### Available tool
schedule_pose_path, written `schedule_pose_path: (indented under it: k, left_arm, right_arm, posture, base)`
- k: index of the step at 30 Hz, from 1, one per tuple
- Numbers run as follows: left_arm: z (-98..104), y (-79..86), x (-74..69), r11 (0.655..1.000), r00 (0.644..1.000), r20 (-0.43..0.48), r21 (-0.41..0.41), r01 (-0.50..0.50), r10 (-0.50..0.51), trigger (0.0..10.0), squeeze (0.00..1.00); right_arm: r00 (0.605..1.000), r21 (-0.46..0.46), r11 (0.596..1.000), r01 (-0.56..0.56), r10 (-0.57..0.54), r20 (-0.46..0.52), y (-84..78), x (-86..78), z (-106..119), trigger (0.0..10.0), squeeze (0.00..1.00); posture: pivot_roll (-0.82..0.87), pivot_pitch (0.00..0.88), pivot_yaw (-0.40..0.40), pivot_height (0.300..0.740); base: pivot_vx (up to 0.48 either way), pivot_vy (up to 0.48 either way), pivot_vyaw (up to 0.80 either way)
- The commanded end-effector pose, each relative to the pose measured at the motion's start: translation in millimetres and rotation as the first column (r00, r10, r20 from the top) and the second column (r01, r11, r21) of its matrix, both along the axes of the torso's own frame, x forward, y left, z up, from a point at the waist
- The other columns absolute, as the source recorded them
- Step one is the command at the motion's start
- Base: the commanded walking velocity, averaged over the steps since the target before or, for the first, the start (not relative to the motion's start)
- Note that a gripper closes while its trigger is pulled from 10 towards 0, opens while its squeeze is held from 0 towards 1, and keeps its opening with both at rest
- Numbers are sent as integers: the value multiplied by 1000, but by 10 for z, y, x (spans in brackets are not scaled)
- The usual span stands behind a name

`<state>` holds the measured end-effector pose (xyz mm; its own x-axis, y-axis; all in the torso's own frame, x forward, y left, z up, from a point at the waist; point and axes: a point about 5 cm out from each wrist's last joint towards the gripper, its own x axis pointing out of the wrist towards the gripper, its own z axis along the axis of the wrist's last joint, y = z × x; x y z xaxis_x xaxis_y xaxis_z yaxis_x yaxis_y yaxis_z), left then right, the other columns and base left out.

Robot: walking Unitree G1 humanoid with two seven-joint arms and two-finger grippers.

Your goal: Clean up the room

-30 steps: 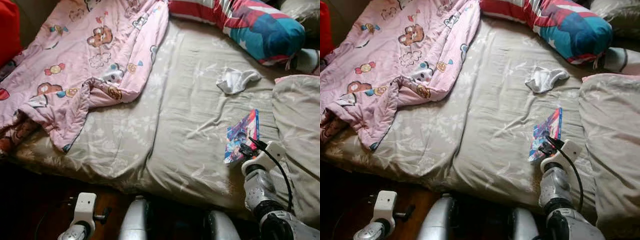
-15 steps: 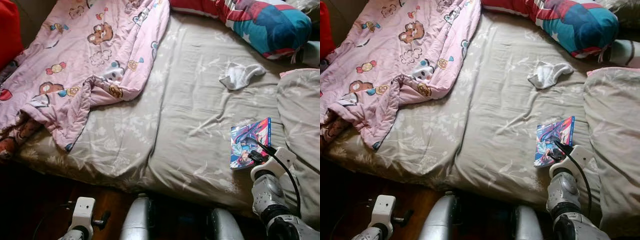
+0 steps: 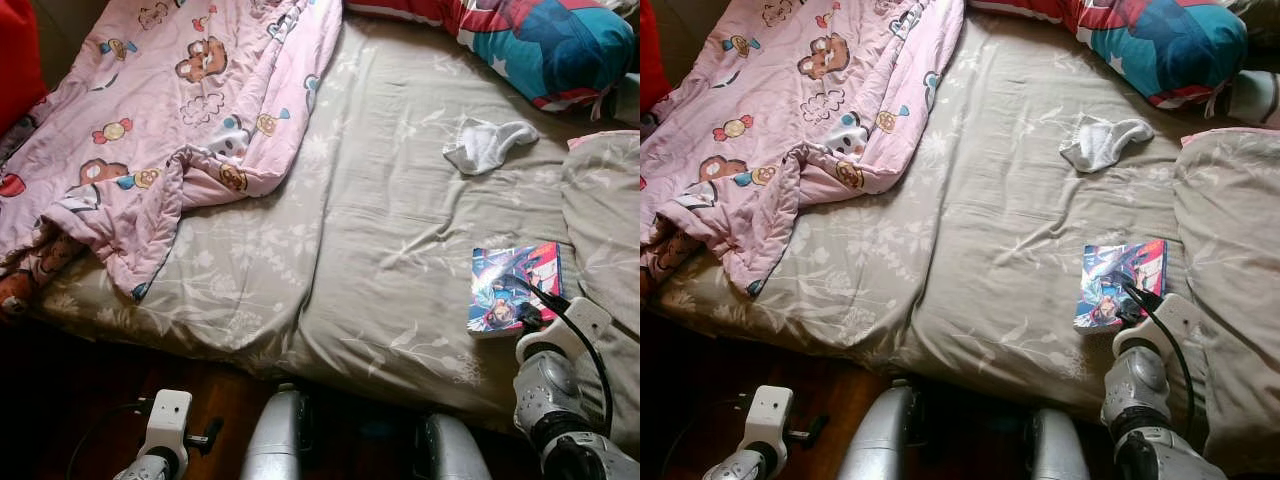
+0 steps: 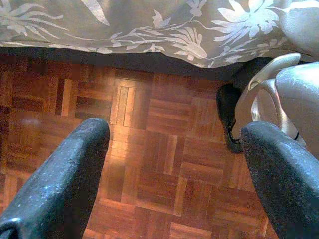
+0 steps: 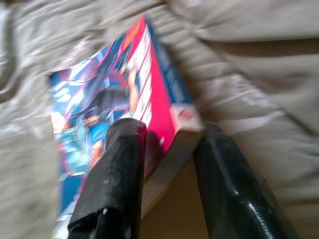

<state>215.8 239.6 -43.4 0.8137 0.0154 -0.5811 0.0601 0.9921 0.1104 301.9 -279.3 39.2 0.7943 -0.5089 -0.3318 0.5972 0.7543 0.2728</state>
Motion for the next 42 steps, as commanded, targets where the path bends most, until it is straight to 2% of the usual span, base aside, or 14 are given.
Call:
schedule_pose_path:
  k: [1,11,15,17,18,19,22,24,28,31,32,34,38,42]
  left_arm:
    - [-91,39,-154,1000,998,-58,16,-1,2,10000,0]
    - [-85,35,-133,1000,998,-58,16,-6,7,10000,0]
    - [-83,30,-118,1000,998,-62,16,-9,10,10000,0]
    - [-90,11,-108,1000,997,-70,15,-14,15,10000,0]
    - [-94,-4,-101,1000,997,-74,14,-16,17,10000,0]
    - [-98,-19,-95,1000,997,-76,12,-18,19,10000,0]
    - [-96,-64,-61,1000,997,-75,4,-23,23,10000,0]
    - [-83,-94,-20,1000,997,-68,-2,-28,28,10000,0]
    - [-33,-170,101,999,998,-42,-21,-39,38,10000,0]
    - [-17,-208,143,998,998,-33,-31,-46,45,10000,0]
    - [-21,-220,146,998,998,-36,-37,-55,54,10000,0]
    - [-22,-222,146,998,998,-37,-38,-57,56,10000,0]
    - [-40,-246,143,995,995,-53,-51,-84,82,10000,0]
    - [-49,-242,141,990,991,-65,-65,-123,119,10000,0]
  right_arm:
    - [999,4,999,37,-37,-24,-38,-86,-73,10000,0]
    - [997,6,997,77,-77,-4,-42,-120,-86,10000,0]
    - [1000,-58,998,-17,18,16,50,-69,-56,10000,0]
    - [979,-162,967,-197,202,18,292,-9,-56,10000,0]
    - [972,-179,957,-229,235,14,352,-18,-78,10000,0]
    - [970,-188,953,-237,244,11,378,-32,-96,10000,0]
    - [971,-139,962,-235,238,10,427,-115,-199,10000,0]
    - [963,-148,952,-267,270,-4,457,-162,-249,10000,0]
    - [932,-143,921,-362,354,-75,514,-291,-399,10000,0]
    - [919,-127,913,-387,369,-141,512,-376,-498,10000,0]
    - [909,-106,912,-396,372,-190,513,-449,-578,10000,0]
    - [906,-103,911,-398,373,-200,514,-466,-595,10000,0]
    - [879,-51,908,-416,387,-278,547,-599,-735,10000,0]
    - [806,-25,867,-497,451,-384,652,-747,-885,10000,0]
  posture:
    - [209,350,145,656]
    - [206,335,143,656]
    - [198,320,137,656]
    - [181,297,127,656]
    - [174,282,121,656]
    - [171,276,120,656]
    - [155,243,104,656]
    - [150,228,95,656]
    - [134,201,68,671]
    - [125,186,54,691]
    - [123,180,50,701]
    - [123,180,50,706]
    - [117,142,35,731]
    - [108,127,24,740]
  base:
    - [0,0,0]
    - [0,0,0]
    - [0,0,0]
    - [0,0,0]
    - [0,0,0]
    - [0,0,0]
    - [0,0,0]
    - [0,0,0]
    - [0,0,0]
    - [0,0,0]
    - [0,0,0]
    - [0,0,0]
    - [0,0,0]
    - [0,0,0]
